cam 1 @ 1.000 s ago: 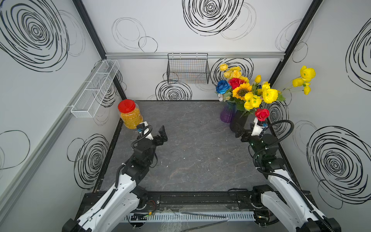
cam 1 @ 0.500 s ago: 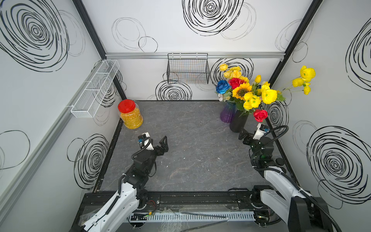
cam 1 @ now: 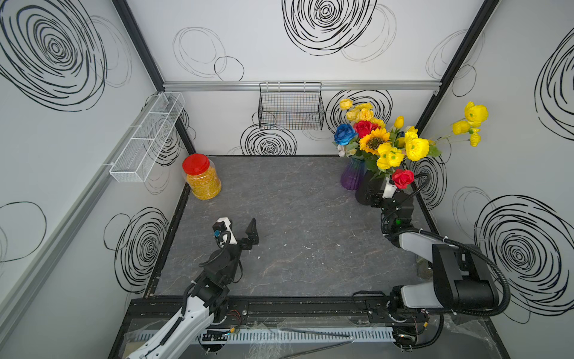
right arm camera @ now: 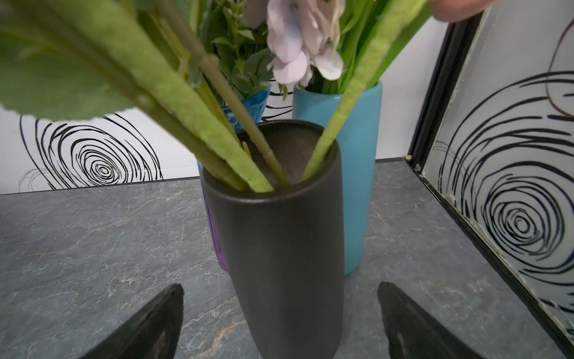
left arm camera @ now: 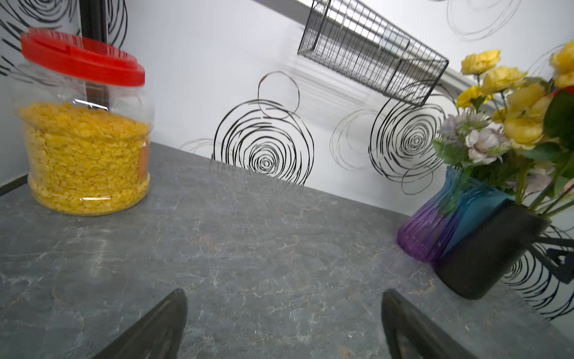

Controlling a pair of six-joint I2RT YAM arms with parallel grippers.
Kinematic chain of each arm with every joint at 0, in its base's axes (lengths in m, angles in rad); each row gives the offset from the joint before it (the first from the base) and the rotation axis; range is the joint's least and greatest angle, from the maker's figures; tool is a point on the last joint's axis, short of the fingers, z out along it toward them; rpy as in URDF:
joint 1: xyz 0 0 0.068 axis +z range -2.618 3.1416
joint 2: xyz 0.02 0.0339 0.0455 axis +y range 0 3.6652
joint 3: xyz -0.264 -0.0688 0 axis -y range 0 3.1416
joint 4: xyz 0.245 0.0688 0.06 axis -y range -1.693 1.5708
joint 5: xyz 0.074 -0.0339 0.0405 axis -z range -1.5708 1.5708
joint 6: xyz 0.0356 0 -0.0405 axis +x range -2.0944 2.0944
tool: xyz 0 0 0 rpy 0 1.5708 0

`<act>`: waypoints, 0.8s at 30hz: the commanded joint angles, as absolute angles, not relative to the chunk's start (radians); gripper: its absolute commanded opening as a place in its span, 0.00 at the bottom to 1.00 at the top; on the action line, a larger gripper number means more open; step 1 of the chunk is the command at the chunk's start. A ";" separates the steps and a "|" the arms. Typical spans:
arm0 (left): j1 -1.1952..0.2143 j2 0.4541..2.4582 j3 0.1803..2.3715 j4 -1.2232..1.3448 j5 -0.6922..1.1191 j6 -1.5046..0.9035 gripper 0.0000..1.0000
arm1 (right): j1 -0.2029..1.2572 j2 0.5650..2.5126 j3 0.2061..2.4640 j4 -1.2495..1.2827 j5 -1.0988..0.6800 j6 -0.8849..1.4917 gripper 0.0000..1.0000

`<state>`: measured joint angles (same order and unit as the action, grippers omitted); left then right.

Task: Pick out yellow flowers from the vase
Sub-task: Pick up the vase from the center of the board.

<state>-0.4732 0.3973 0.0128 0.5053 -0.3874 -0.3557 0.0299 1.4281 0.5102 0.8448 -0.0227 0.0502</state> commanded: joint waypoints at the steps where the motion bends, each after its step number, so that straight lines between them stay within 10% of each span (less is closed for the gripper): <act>1: -0.477 0.362 -0.049 0.591 -0.431 -0.314 0.99 | 0.012 1.466 0.536 0.964 -0.054 -0.002 1.00; 24: -0.485 0.429 -0.054 0.650 -0.414 -0.300 0.99 | -0.041 1.668 0.691 1.057 -0.250 -0.094 0.99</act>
